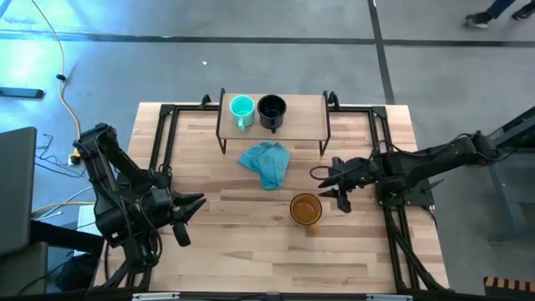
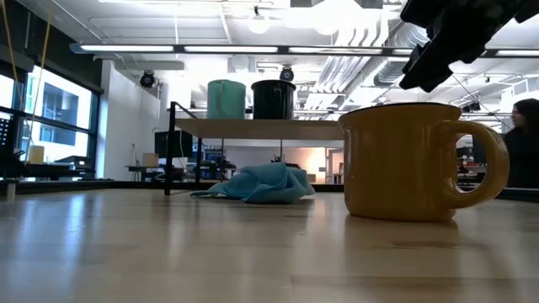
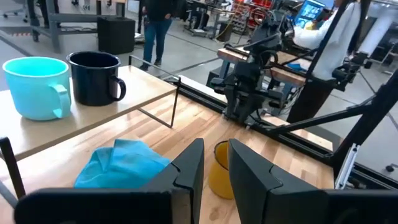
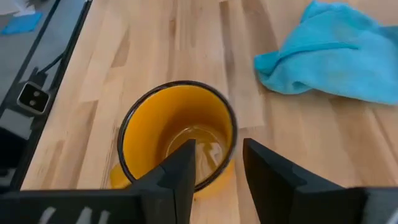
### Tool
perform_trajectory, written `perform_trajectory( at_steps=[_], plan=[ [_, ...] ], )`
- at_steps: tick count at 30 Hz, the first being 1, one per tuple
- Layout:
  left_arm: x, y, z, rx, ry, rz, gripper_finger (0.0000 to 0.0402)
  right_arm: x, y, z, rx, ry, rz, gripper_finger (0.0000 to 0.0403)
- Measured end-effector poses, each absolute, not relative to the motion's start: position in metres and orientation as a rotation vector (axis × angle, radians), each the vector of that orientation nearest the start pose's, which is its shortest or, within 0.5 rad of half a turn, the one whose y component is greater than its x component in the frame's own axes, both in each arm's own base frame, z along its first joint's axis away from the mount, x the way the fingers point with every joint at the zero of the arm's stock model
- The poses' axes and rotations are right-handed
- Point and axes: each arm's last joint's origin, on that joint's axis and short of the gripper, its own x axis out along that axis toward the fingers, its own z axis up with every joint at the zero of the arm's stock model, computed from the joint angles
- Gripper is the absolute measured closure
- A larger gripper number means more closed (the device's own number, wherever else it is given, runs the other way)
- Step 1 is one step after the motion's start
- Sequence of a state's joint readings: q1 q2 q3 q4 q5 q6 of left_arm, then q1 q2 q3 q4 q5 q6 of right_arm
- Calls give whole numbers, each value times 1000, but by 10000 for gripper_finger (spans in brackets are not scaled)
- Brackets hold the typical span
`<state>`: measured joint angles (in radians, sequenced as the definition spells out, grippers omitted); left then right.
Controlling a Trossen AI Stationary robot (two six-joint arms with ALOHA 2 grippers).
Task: Stack small to large cups/mugs on shelf
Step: Put the brown cup on the shelf
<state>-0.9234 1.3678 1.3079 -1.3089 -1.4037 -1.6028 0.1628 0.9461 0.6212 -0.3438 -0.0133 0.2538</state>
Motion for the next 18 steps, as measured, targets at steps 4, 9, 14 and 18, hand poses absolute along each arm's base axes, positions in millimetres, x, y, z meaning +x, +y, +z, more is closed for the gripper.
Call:
perform_trajectory(
  at_steps=[4,9,14,18],
  plan=[
    [161,-165,336,-273,107,629,339,199,31,228,188,719,135,277],
    [160,-164,333,-268,143,628,339,210,27,221,208,728,135,277],
    [159,-164,327,-274,145,633,339,218,24,217,233,723,167,277],
    [159,-163,322,-287,141,639,339,222,24,210,232,759,170,277]
  ],
)
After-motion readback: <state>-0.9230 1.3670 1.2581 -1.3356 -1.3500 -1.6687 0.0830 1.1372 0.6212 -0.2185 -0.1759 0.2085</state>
